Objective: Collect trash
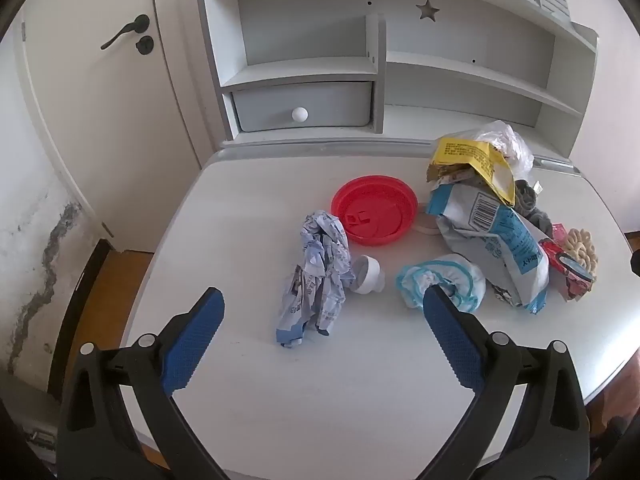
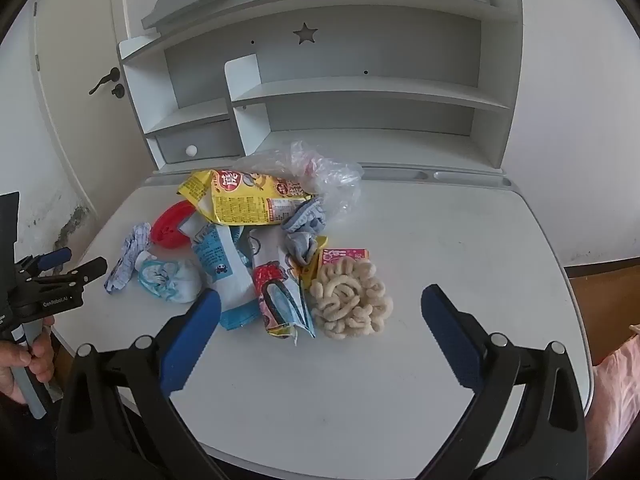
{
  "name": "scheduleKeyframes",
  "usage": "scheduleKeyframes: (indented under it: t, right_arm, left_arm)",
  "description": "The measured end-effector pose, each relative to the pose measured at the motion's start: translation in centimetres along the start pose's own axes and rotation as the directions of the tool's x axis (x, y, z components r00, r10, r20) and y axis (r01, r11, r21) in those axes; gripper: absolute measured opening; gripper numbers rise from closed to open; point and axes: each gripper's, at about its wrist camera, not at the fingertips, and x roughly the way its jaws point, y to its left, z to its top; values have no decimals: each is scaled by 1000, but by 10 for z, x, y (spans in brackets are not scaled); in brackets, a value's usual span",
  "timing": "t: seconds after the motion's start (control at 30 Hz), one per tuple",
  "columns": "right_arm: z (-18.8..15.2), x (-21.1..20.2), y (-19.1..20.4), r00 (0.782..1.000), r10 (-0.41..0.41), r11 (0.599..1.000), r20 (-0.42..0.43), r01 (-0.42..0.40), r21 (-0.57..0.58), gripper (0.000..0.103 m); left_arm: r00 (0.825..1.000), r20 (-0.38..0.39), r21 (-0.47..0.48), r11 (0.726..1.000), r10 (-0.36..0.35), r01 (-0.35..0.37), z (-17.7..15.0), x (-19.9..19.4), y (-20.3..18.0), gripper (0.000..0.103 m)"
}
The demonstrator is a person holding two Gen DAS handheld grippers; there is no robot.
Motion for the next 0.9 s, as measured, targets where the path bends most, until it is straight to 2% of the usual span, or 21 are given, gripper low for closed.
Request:
scheduleKeyframes:
  t: [0.3, 0.9]
  right_arm:
    - [2, -3, 3, 1000, -22, 999, 2, 22, -24, 97]
    - [1, -5, 4, 1000, -15, 1000, 1, 15, -26, 97]
  left_arm:
    - [1000, 7, 12, 1000, -2, 2, 3, -7, -1, 97]
    - [1000, 18, 19, 1000, -1, 1, 0, -9, -4, 97]
